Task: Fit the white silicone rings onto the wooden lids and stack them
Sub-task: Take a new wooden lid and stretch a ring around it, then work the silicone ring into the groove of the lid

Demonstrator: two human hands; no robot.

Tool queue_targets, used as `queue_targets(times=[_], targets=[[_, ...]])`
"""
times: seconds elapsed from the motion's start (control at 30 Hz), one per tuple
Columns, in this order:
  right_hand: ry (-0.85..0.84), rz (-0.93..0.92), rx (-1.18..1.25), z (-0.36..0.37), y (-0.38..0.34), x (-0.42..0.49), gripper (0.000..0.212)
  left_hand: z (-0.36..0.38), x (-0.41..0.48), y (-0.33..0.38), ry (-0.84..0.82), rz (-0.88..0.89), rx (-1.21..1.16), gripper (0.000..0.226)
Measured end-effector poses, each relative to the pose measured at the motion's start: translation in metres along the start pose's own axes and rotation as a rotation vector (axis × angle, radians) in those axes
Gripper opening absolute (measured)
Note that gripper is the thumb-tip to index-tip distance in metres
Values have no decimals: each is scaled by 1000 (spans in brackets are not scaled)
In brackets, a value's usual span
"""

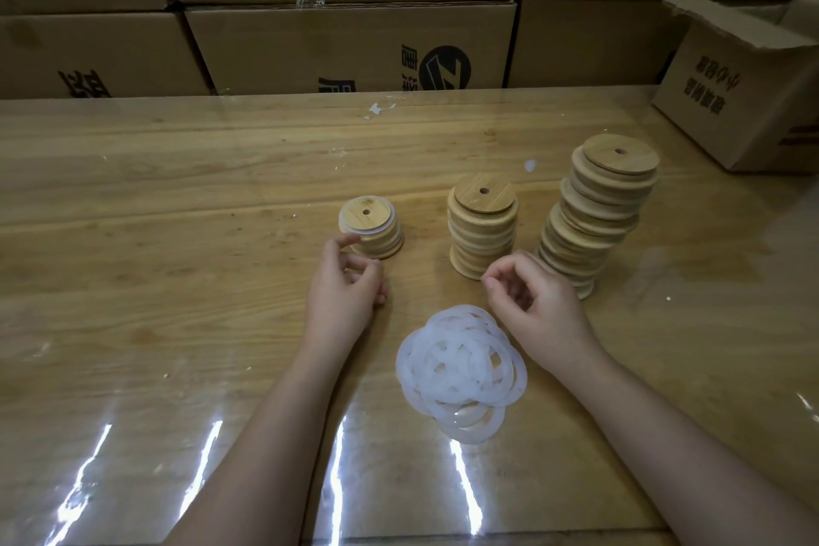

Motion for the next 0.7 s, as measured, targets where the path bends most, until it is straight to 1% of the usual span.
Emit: queue_targets(times=[0.07,0.13,0.23,0.33,0.53,0.63,0.7], targets=[[0,-2,-4,0,0,0,8,-3,0,1,22,7,-22,37],[-1,-1,-2,0,0,0,8,-5,0,0,44,-15,-57,46],[-5,0,5,0,-1,0,7,-1,1,-3,6,-55,-68,57],[-2,4,17,0,0,0,6,2,0,-2,-22,-43,-34,58],[8,-2,14,0,2,0,9,3,0,0,-20,-27,-10,58],[105,-79,-31,-9,-7,-1,10,3,0,-1,-15,-26,-7,57],[202,-175,-105,-20,-18,-2,17,3,0,-1,-8,-25,-14,57]])
Point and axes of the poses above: each hand's wrist, its own x-axis towards the middle knuckle, its own z-axis out of the palm, y = z × x, the point moved 10 cm from there along x, towards the middle knuckle, and after that the axes turned 6 degrees about -z, right-handed, at the moved point
